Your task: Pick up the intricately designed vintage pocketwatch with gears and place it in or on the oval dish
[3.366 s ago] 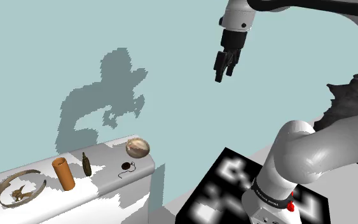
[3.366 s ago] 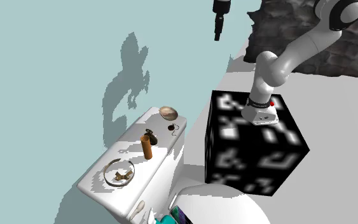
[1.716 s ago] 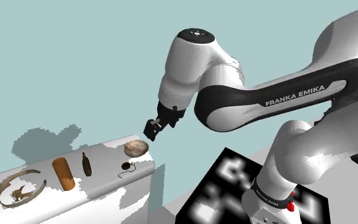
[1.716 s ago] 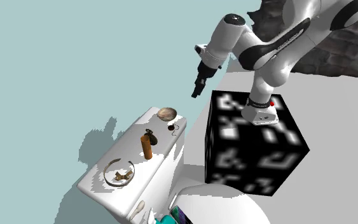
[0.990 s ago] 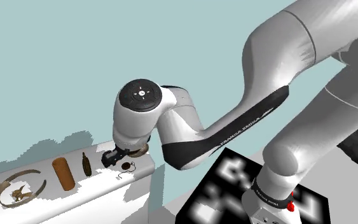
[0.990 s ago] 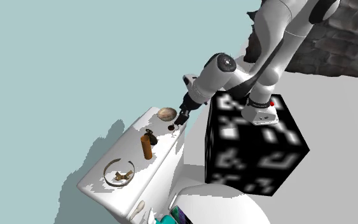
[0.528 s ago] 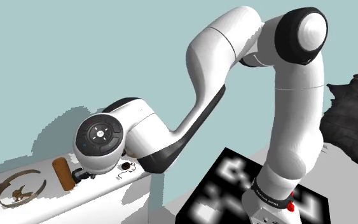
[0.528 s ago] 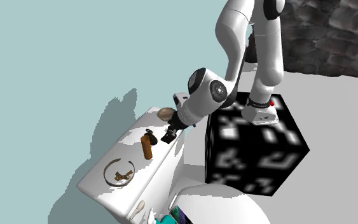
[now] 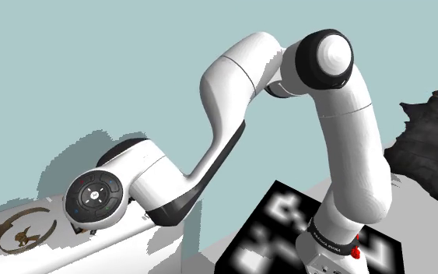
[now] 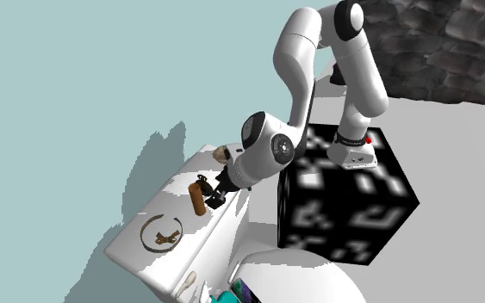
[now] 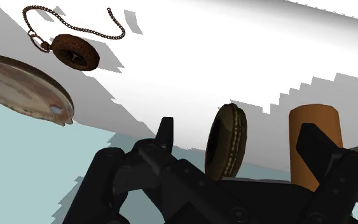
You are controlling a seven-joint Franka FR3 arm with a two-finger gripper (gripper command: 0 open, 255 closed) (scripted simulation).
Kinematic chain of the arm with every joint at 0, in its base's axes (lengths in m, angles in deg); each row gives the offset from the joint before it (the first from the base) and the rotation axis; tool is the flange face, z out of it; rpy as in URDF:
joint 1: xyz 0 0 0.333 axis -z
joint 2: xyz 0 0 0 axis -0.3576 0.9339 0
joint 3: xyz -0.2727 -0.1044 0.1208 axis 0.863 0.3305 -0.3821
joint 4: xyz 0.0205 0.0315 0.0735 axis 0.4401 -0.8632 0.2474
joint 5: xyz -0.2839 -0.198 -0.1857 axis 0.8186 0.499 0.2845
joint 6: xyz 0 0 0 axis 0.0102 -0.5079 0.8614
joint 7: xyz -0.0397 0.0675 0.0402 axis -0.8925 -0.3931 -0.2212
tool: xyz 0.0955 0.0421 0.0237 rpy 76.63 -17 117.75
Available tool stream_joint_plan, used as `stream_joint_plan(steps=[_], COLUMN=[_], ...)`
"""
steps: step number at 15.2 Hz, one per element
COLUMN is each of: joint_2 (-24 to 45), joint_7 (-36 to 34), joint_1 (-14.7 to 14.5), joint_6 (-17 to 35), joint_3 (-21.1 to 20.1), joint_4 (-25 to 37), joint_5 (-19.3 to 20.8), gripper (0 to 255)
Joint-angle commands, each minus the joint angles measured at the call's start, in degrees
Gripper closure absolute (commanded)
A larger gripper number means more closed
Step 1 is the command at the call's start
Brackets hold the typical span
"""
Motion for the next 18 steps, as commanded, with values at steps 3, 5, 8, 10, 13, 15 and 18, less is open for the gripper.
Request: stream_joint_plan(steps=[3,5,8,10,13,15,18], joint_2=[2.29,2.29,2.29,2.29,2.29,2.29,2.29], joint_7=[-0.61,-0.61,-0.61,-0.61,-0.61,-0.61,-0.61], joint_1=[-0.79,-0.79,-0.79,-0.79,-0.79,-0.79,-0.79], joint_6=[0.53,0.53,0.53,0.52,0.52,0.52,0.52], joint_3=[1.73,1.73,1.73,1.73,1.73,1.73,1.73], joint_4=[1.15,1.15,1.15,1.14,1.14,1.14,1.15], joint_5=[2.17,2.18,2.18,2.17,2.17,2.17,2.17], gripper=[0,0,0,0,255,255,255])
